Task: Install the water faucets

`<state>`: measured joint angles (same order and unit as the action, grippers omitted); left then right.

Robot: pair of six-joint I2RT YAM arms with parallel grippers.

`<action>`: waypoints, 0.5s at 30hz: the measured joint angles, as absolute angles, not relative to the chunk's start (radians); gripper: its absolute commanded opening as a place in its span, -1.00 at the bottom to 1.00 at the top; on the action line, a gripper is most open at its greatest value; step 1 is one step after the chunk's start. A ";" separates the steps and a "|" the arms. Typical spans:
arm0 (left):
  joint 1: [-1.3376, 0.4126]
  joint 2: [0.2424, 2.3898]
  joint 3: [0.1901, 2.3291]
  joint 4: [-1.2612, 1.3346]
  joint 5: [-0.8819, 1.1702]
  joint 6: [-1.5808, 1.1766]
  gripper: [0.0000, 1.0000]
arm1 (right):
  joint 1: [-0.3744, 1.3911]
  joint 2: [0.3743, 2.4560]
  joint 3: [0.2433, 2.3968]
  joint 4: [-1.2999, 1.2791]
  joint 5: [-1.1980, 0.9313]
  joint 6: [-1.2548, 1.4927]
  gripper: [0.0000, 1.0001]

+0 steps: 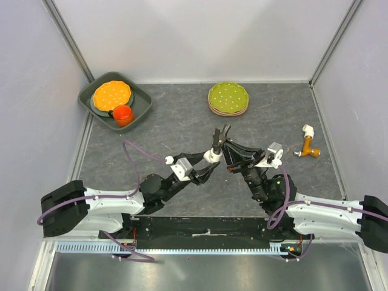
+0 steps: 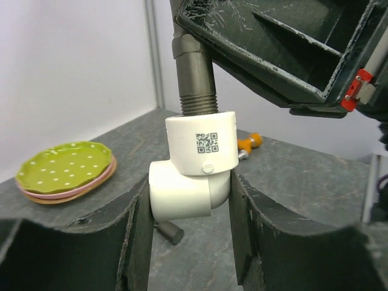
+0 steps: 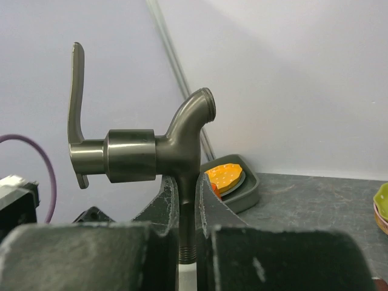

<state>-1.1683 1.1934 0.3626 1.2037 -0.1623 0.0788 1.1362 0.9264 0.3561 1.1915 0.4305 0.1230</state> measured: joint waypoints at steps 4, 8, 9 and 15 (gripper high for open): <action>-1.231 1.217 0.391 1.206 -0.278 0.185 -0.97 | 1.194 0.954 0.356 1.263 0.563 0.085 -1.00; -1.280 1.262 0.413 1.218 -0.389 0.287 -0.96 | 1.239 0.992 0.356 1.326 0.702 0.060 -1.00; -1.290 1.275 0.416 1.225 -0.410 0.309 -0.97 | 1.248 0.999 0.356 1.333 0.730 0.057 -1.00; -1.345 1.338 0.434 1.252 -0.525 0.429 -0.96 | 1.295 1.025 0.356 1.356 0.875 0.051 -1.00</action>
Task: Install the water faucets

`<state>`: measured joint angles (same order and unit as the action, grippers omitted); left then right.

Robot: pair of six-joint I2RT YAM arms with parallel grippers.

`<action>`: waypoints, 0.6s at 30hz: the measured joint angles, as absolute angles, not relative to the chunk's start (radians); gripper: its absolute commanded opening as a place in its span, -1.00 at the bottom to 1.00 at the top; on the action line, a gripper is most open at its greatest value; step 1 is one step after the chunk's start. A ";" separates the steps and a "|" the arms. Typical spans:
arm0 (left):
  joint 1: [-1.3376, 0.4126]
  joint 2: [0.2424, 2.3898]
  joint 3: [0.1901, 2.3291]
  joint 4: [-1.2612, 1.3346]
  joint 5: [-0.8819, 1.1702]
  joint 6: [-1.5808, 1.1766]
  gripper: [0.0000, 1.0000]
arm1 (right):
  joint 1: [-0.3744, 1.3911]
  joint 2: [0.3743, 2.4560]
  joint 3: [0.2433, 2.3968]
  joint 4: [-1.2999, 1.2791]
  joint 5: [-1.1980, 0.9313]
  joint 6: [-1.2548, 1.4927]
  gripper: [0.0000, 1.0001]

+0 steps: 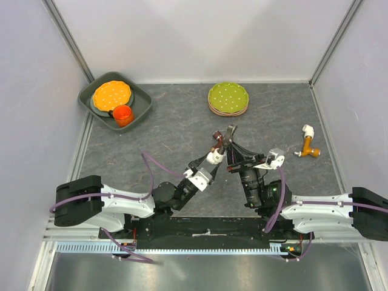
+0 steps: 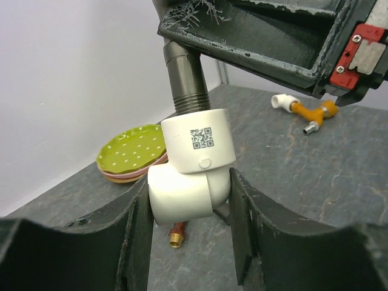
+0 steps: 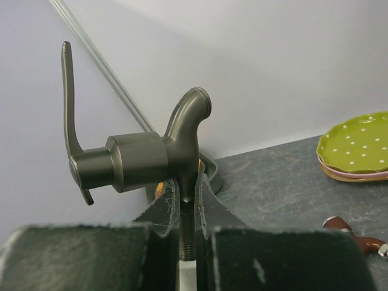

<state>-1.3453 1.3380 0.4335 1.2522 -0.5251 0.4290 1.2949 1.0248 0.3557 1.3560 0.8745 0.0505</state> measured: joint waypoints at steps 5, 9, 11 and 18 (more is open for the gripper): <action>-1.362 1.353 0.437 1.259 -0.571 0.471 -0.97 | 1.305 1.028 0.356 1.345 0.904 0.059 -1.00; -1.370 1.354 0.437 1.259 -0.585 0.475 -0.96 | 1.309 1.015 0.357 1.316 0.917 0.079 -1.00; -1.372 1.355 0.437 1.259 -0.590 0.475 -0.97 | 1.310 1.012 0.362 1.298 0.921 0.086 -1.00; -1.372 1.357 0.435 1.258 -0.609 0.474 -0.97 | 1.310 1.004 0.384 1.224 0.940 0.120 -0.78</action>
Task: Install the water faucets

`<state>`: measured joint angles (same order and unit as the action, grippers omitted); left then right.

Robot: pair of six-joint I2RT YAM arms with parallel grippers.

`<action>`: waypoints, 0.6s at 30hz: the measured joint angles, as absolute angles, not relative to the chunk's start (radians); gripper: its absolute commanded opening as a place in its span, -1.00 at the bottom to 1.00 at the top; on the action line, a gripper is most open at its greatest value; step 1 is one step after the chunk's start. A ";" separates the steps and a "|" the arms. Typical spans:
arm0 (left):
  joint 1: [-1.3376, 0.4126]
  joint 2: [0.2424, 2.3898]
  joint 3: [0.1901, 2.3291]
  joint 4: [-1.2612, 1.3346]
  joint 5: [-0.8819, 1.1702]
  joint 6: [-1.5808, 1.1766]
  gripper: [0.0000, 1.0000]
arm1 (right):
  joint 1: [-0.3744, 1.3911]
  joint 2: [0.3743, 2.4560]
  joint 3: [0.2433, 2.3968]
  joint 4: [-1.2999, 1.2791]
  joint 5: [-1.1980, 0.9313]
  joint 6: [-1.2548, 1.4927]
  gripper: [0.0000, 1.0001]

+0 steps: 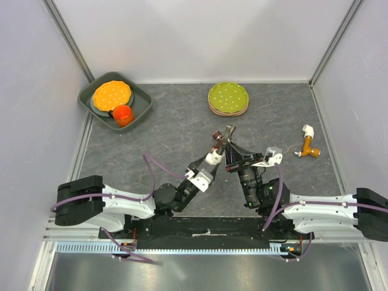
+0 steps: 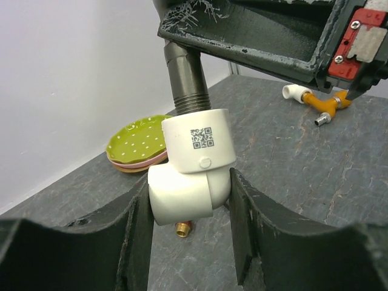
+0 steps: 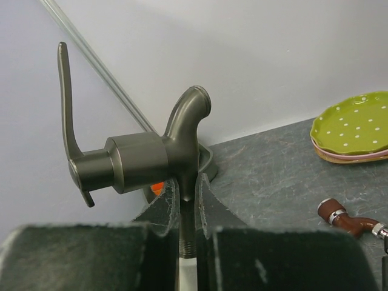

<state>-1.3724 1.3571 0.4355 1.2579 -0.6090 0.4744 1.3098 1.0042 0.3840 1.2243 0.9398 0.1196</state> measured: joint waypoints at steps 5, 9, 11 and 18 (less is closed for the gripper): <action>-1.369 1.357 0.425 1.264 -0.608 0.455 -0.97 | 1.310 0.986 0.399 1.152 0.939 0.155 -0.55; -1.351 1.353 0.397 1.271 -0.593 0.416 -0.96 | 1.315 0.982 0.408 1.085 0.930 0.184 -0.45; -1.335 1.348 0.377 1.270 -0.579 0.392 -0.96 | 1.320 0.983 0.411 1.048 0.919 0.198 -0.35; -1.272 1.323 0.307 1.263 -0.479 0.338 -0.96 | 1.345 0.997 0.413 0.904 0.856 0.214 -0.26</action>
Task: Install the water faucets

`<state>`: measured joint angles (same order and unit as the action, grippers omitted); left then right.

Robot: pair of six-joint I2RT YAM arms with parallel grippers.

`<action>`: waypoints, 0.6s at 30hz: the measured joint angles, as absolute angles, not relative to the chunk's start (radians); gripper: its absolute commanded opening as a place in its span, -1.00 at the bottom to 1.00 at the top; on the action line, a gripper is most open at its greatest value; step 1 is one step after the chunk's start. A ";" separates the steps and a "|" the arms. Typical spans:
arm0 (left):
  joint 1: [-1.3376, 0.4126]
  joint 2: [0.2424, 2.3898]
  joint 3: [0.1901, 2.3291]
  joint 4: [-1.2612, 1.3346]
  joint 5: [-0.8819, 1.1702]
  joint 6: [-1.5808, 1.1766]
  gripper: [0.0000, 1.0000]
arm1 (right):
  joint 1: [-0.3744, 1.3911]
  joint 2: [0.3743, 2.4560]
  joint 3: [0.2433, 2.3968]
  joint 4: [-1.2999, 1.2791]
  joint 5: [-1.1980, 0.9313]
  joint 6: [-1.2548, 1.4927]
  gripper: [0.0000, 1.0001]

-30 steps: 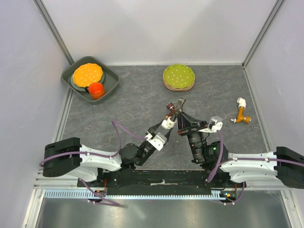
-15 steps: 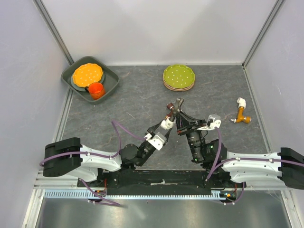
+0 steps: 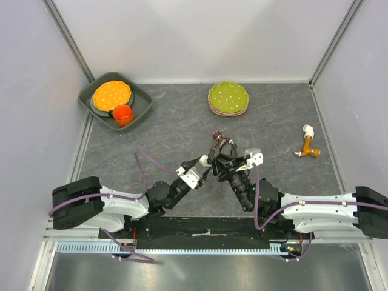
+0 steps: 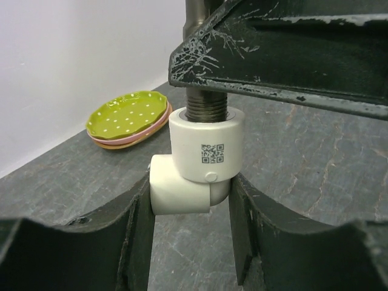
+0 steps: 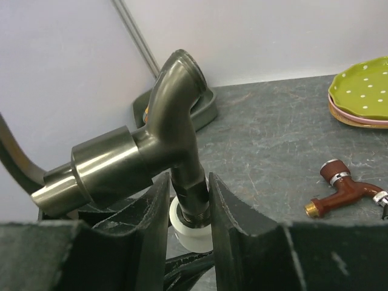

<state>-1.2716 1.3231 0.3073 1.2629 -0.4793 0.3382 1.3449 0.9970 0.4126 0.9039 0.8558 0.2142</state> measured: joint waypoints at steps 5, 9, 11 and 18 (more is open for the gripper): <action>-1.235 1.303 0.267 1.262 -0.394 0.281 -0.96 | 1.346 0.997 0.413 0.860 0.826 0.214 -0.22; -1.207 1.281 0.242 1.262 -0.332 0.228 -0.96 | 1.346 0.997 0.413 0.849 0.798 0.214 -0.14; -1.195 1.274 0.233 1.261 -0.307 0.204 -0.96 | 1.347 0.996 0.413 0.842 0.784 0.214 -0.12; -1.167 1.251 0.215 1.259 -0.237 0.143 -0.96 | 1.346 0.973 0.413 0.803 0.761 0.212 -0.52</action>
<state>-1.1667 1.2510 0.2146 1.2591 -0.2371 0.1429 1.3457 0.9726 0.4133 0.8028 0.7612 0.2123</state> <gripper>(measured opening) 0.524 0.333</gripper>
